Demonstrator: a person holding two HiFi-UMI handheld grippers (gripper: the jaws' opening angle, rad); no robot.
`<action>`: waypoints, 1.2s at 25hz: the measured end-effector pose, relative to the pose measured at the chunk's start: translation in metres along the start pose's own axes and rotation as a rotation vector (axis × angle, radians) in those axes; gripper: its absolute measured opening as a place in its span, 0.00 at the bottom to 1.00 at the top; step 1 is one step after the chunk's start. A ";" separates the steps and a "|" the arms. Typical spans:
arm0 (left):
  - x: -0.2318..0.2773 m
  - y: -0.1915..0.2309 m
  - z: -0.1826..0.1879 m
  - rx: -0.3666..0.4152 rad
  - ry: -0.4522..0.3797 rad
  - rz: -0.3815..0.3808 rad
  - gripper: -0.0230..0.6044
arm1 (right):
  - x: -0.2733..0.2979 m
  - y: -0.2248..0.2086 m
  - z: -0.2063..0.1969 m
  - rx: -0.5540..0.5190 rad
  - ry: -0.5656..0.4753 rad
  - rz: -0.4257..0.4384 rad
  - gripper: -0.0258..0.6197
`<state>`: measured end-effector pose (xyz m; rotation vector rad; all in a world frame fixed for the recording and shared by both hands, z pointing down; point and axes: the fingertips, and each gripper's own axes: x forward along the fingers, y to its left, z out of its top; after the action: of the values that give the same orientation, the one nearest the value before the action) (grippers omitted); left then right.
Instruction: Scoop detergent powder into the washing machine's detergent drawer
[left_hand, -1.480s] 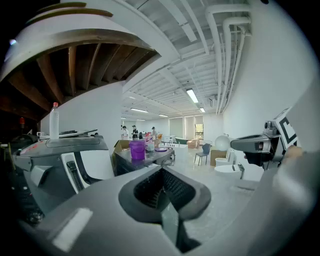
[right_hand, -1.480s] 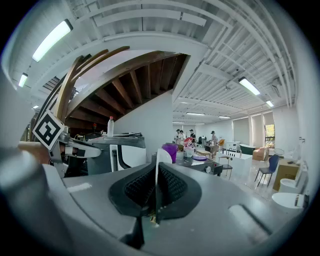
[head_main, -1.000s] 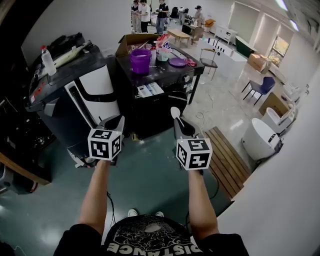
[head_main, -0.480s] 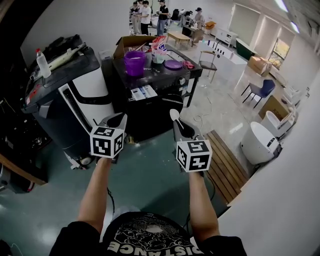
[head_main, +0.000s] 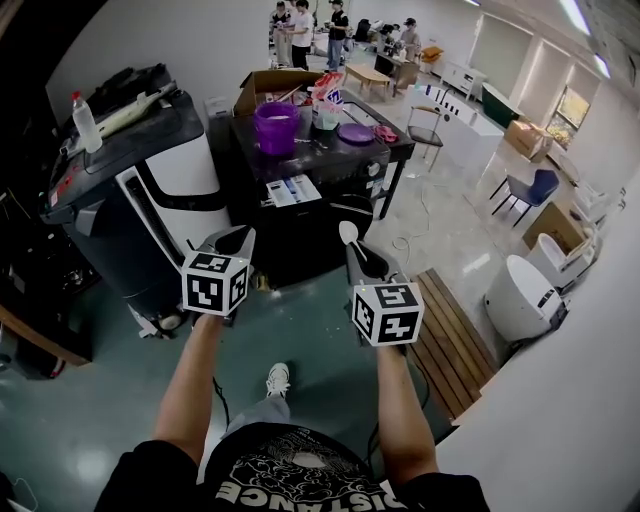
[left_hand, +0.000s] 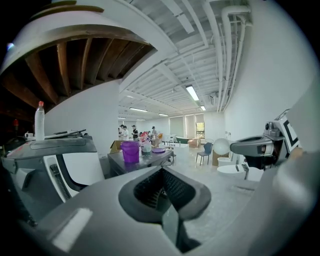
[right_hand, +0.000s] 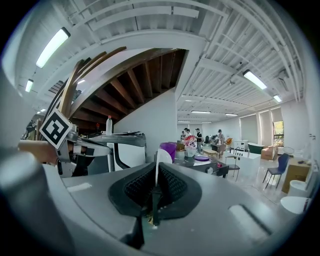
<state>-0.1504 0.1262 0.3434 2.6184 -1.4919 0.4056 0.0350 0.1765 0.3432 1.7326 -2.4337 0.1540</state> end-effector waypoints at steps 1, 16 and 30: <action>0.006 0.005 -0.001 -0.003 0.001 0.002 0.04 | 0.008 -0.001 0.000 -0.001 0.002 0.002 0.09; 0.125 0.101 0.013 -0.017 0.037 -0.019 0.04 | 0.166 -0.024 0.024 0.007 0.040 0.019 0.09; 0.210 0.167 0.024 -0.028 0.047 -0.055 0.04 | 0.269 -0.041 0.042 0.037 0.043 0.012 0.09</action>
<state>-0.1877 -0.1393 0.3713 2.6034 -1.3979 0.4346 -0.0152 -0.0940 0.3509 1.7111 -2.4263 0.2366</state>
